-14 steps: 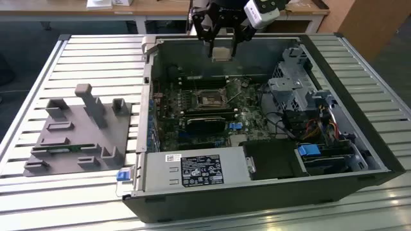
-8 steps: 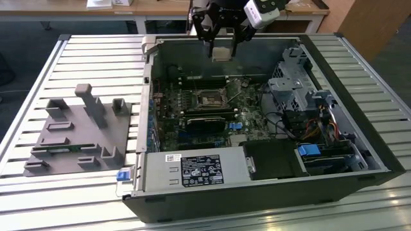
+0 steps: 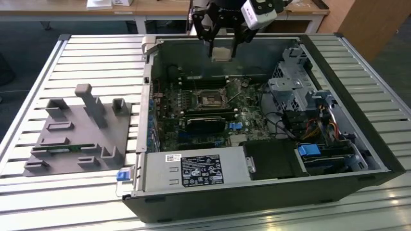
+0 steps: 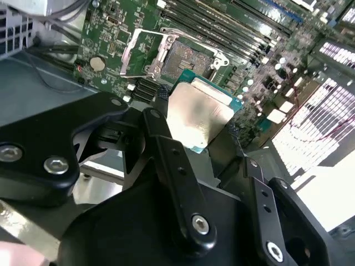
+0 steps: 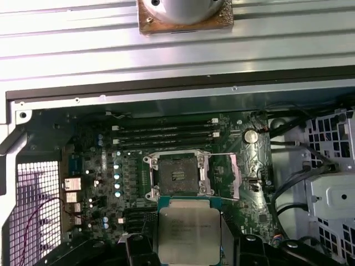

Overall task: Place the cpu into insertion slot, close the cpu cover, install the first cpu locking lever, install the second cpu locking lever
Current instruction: 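Place the cpu into insertion slot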

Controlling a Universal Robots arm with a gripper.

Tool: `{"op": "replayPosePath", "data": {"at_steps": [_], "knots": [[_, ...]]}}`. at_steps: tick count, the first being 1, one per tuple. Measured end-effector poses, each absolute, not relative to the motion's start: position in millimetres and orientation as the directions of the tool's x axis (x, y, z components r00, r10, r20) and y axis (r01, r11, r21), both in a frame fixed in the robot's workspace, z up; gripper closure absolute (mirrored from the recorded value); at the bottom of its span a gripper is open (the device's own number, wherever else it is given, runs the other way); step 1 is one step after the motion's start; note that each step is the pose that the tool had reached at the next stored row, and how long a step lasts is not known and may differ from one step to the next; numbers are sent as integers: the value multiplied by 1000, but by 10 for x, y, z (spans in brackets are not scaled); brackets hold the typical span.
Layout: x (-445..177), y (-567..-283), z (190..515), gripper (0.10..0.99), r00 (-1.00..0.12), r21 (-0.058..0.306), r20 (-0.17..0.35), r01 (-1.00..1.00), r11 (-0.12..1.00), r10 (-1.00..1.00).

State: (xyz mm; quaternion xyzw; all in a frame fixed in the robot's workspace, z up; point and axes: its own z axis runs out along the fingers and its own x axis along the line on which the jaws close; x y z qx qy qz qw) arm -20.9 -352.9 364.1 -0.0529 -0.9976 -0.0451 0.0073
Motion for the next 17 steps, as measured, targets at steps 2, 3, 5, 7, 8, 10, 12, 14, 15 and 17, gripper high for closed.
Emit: {"op": "replayPosePath", "data": {"at_steps": [2, 3, 5, 7, 8, 10, 12, 14, 15, 17], "knots": [[-210, -3529, 3636, 549, -990, 89, 19, 137, 986, 136], [-210, -3529, 3634, 549, -988, 89, 19, 153, 984, 152], [-214, -3529, 3628, 549, -984, 90, 19, 180, 980, 179], [-236, -3529, 3624, 549, -981, 89, 19, 195, 977, 194], [-247, -3529, 3623, 549, -980, 89, 19, 200, 976, 199], [-270, -3529, 3620, 549, -978, 89, 19, 209, 974, 208], [-287, -3529, 3617, 549, -976, 89, 19, 216, 972, 215], [-293, -3529, 3615, 549, -974, 89, 19, 226, 970, 225], [-293, -3529, 3614, 549, -973, 89, 19, 232, 969, 231], [-294, -3529, 3612, 549, -970, 89, 19, 244, 966, 243]]}}
